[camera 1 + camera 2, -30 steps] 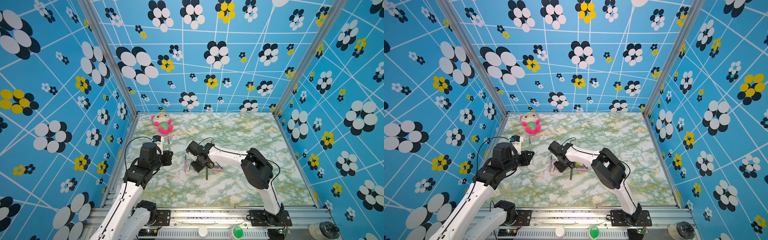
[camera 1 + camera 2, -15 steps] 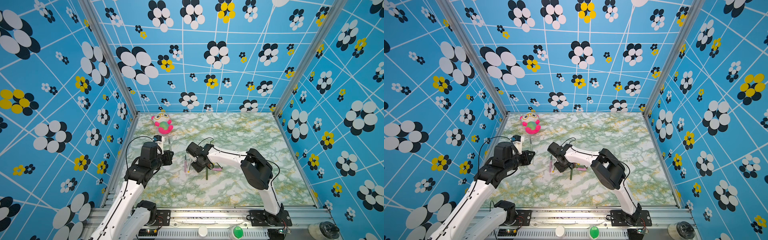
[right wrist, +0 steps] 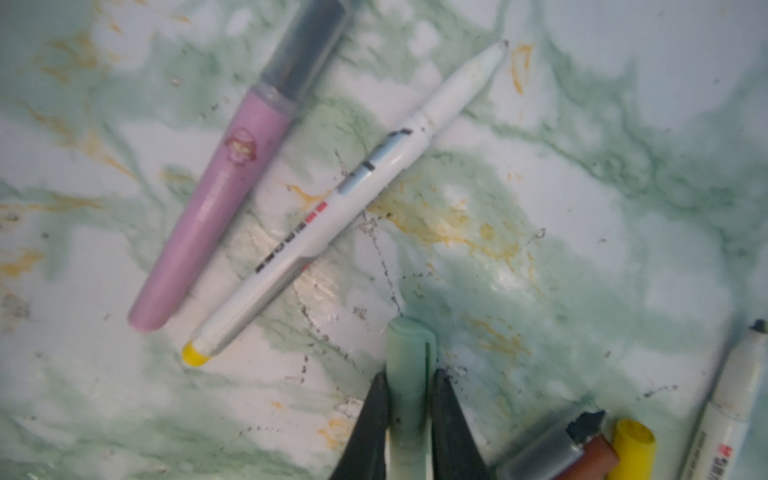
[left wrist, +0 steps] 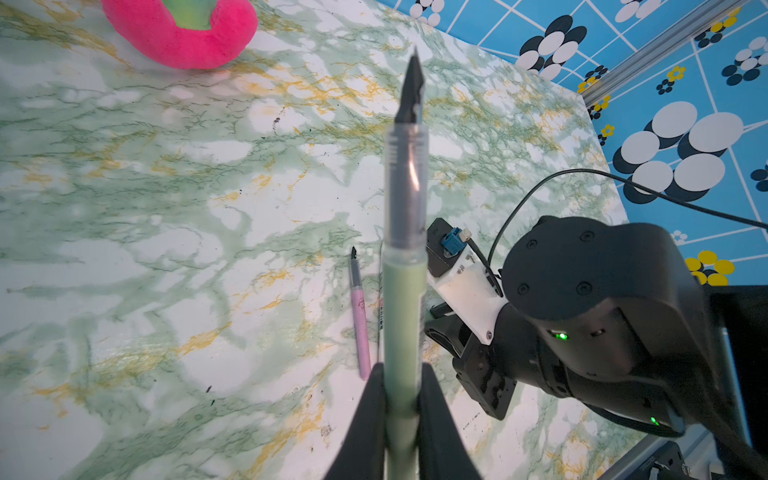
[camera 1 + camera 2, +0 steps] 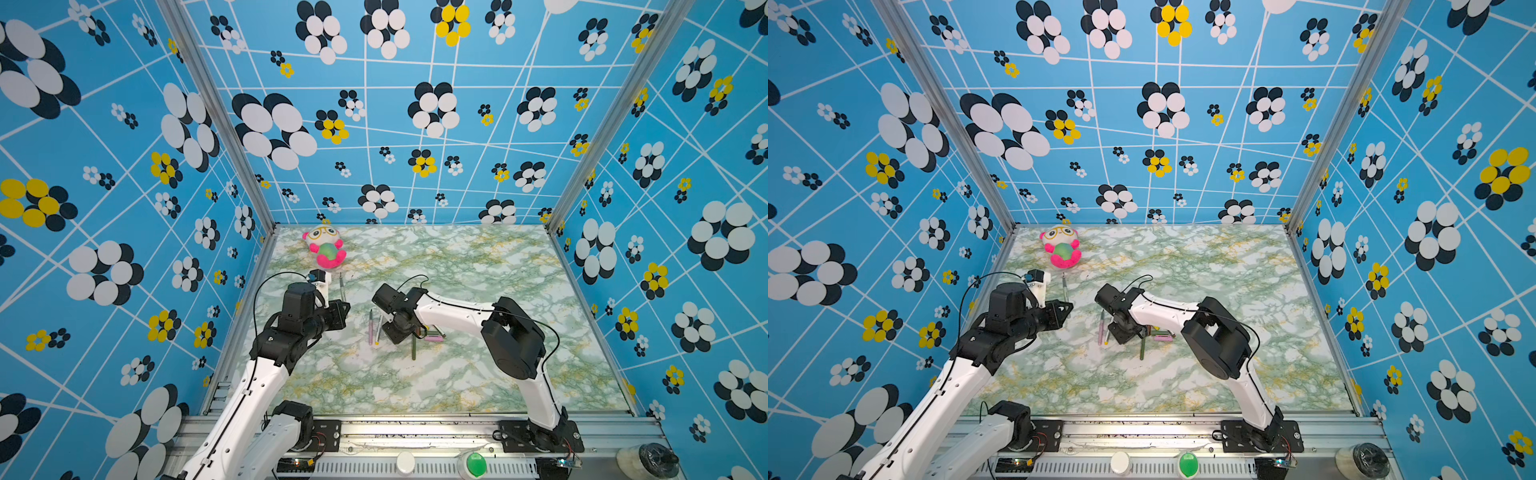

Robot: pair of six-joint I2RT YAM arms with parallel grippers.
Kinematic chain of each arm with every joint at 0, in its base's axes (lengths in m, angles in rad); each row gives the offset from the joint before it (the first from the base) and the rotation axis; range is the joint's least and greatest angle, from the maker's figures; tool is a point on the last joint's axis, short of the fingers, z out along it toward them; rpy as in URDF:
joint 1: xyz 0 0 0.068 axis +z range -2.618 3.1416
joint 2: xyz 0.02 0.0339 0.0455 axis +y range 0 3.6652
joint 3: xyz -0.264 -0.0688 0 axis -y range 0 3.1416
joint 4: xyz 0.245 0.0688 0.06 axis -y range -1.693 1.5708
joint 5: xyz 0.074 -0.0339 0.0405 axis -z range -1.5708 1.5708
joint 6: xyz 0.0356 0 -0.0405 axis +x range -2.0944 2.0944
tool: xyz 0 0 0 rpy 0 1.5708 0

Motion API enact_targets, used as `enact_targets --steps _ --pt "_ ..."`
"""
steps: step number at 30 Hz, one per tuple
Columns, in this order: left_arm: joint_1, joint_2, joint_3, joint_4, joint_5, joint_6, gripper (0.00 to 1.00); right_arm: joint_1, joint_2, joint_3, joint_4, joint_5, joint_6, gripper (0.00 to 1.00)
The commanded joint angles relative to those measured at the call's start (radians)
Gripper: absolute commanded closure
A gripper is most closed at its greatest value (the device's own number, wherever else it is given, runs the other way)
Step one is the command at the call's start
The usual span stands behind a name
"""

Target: Insert the pens into the pen caps

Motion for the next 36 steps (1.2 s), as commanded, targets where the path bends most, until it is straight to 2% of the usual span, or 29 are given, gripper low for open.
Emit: enact_targets --steps 1,13,26,33,36 --pt "0.004 0.006 -0.007 0.03 0.037 -0.003 1.0 -0.028 -0.009 0.008 -0.044 -0.016 0.047 0.83" --pt "-0.025 0.035 -0.023 0.097 0.155 0.0 1.0 -0.124 -0.062 0.041 0.032 -0.166 0.187 0.79" --pt "-0.145 0.12 -0.028 0.182 0.249 0.031 1.0 -0.2 -0.123 0.044 0.114 -0.192 0.286 0.78" --pt "-0.214 0.194 -0.026 0.241 0.249 0.011 1.0 -0.256 -0.21 0.01 0.183 -0.211 0.349 0.76" --pt "-0.233 0.225 -0.027 0.283 0.238 -0.021 1.0 -0.287 -0.255 -0.032 0.237 -0.255 0.396 0.75"
